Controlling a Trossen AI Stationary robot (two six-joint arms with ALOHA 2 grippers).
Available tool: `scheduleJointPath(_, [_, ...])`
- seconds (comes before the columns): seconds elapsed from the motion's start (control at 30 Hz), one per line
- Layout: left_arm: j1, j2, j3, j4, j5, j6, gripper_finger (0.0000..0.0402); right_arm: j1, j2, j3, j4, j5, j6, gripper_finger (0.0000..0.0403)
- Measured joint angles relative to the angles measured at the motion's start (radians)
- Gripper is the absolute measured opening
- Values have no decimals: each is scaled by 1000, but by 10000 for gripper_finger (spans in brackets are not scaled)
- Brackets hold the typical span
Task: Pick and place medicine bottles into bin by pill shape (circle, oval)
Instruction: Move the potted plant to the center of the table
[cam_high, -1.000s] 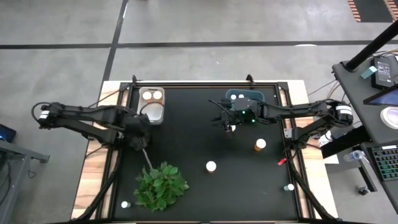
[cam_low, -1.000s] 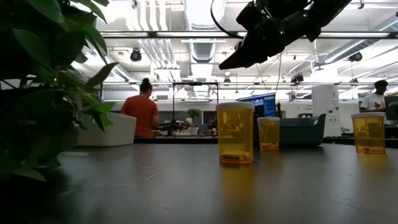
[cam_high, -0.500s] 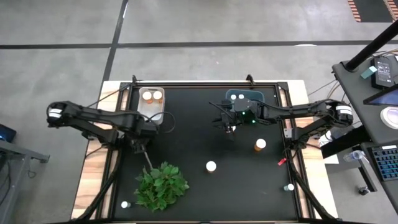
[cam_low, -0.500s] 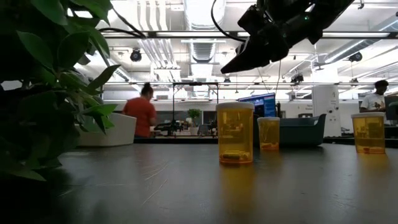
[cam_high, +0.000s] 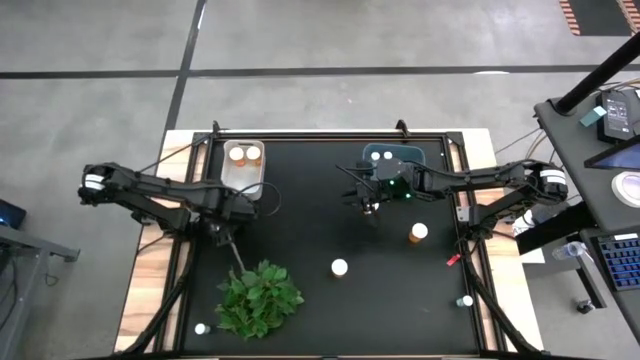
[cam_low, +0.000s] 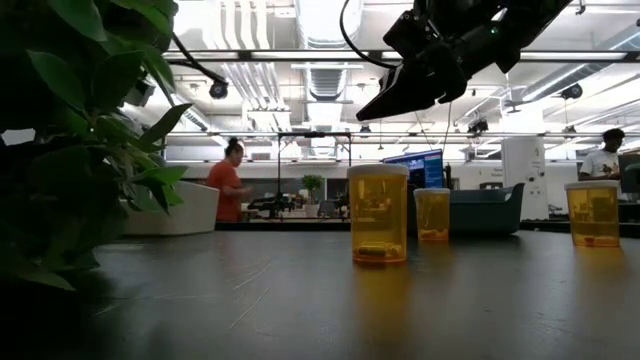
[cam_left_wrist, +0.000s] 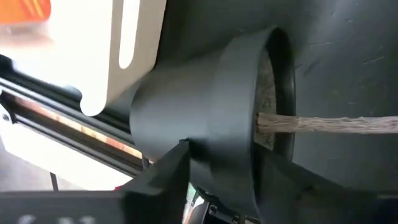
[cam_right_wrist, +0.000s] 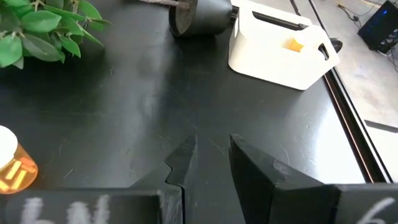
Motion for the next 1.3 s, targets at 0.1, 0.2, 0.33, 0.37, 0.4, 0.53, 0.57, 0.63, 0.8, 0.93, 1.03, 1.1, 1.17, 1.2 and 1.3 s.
scheduleJointPath(0.1, [0, -9, -10, 1, -5, -12, 74, 0, 0, 0, 0, 0, 0, 86])
scheduleJointPath(0.2, [0, -23, -10, -9, -26, -21, 30, 0, 0, 0, 0, 0, 0, 86])
scheduleJointPath(0.33, [2, -50, 2, -3, -13, -54, 30, 0, 0, -1, 0, 0, 0, 86])
scheduleJointPath(0.37, [1, -64, 8, 0, 1, -56, 30, 0, 0, -1, 0, 0, 0, 86])
scheduleJointPath(0.4, [1, -79, 18, 7, 26, -57, 30, 0, 0, -1, 0, 0, 0, 86])
scheduleJointPath(0.53, [6, -149, 60, 64, 137, -90, 29, 0, 0, -1, 0, 0, 0, 86])
scheduleJointPath(0.57, [10, -177, 64, 82, 157, -104, 27, 0, 0, -1, 0, 0, 0, 86])
scheduleJointPath(0.63, [22, -229, 69, 141, 194, -125, 27, 0, 0, -1, 0, 0, 0, 86])
scheduleJointPath(0.8, [38, -287, 56, 309, 257, -241, 27, 0, 0, -1, -1, 0, 0, 86])
scheduleJointPath(0.93, [59, -267, 53, 414, 252, -389, 27, 0, 0, -1, -1, 0, 0, 86])
scheduleJointPath(1.03, [69, -234, 47, 477, 234, -514, 27, 0, 0, -1, -2, 0, 0, 86])
scheduleJointPath(1.1, [73, -205, 43, 546, 227, -566, 27, 0, 0, -4, -3, 0, -6, 86])
scheduleJointPath(1.17, [76, -182, 42, 624, 208, -599, 27, 0, 0, -9, -4, 0, -13, 86])
scheduleJointPath(1.2, [80, -173, 42, 669, 193, -607, 27, 0, 0, -11, -8, 0, -16, 86])
scheduleJointPath(1.3, [98, -151, 43, 760, 110, -655, 27, 0, 0, -13, -36, 0, -35, 86])
